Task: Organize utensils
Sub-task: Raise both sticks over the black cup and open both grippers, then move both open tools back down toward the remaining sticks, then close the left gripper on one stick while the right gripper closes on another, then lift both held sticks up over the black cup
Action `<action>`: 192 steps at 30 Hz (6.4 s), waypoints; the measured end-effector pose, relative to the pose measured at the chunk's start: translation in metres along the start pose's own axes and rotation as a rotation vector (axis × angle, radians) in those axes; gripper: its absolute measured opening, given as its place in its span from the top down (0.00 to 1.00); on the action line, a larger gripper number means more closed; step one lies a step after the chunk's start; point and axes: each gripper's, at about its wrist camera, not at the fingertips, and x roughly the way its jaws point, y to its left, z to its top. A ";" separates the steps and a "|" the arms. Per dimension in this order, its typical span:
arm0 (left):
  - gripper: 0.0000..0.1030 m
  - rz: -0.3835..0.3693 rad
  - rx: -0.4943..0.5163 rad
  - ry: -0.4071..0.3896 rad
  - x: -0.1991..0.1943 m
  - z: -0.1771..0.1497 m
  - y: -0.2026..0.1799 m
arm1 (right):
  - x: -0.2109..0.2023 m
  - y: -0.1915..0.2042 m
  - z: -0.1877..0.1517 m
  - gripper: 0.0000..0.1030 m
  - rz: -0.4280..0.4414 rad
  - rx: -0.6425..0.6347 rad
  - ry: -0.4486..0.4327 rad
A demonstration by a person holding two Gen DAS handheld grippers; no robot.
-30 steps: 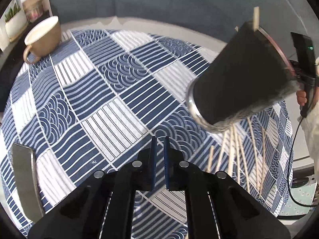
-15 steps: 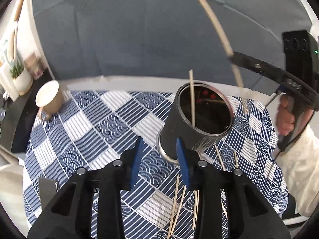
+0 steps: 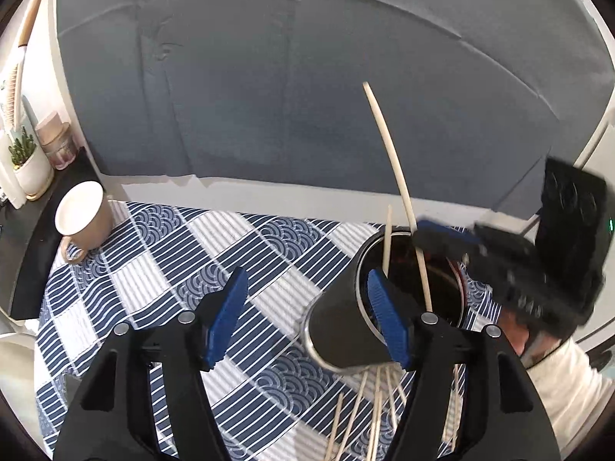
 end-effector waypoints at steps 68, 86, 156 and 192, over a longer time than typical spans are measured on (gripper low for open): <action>0.10 -0.006 0.100 0.362 0.046 -0.178 0.004 | -0.082 0.019 -0.198 0.17 -0.673 0.336 0.417; 0.05 0.074 0.266 0.381 0.086 -0.176 0.002 | -0.058 0.002 -0.215 0.16 -0.835 0.421 0.502; 0.95 0.222 -0.070 0.033 -0.135 -0.112 -0.049 | -0.210 0.051 -0.078 0.95 -0.560 0.159 0.178; 0.95 -0.334 -0.086 -0.394 -0.022 0.038 0.003 | -0.024 0.030 0.052 0.95 -0.260 0.102 -0.173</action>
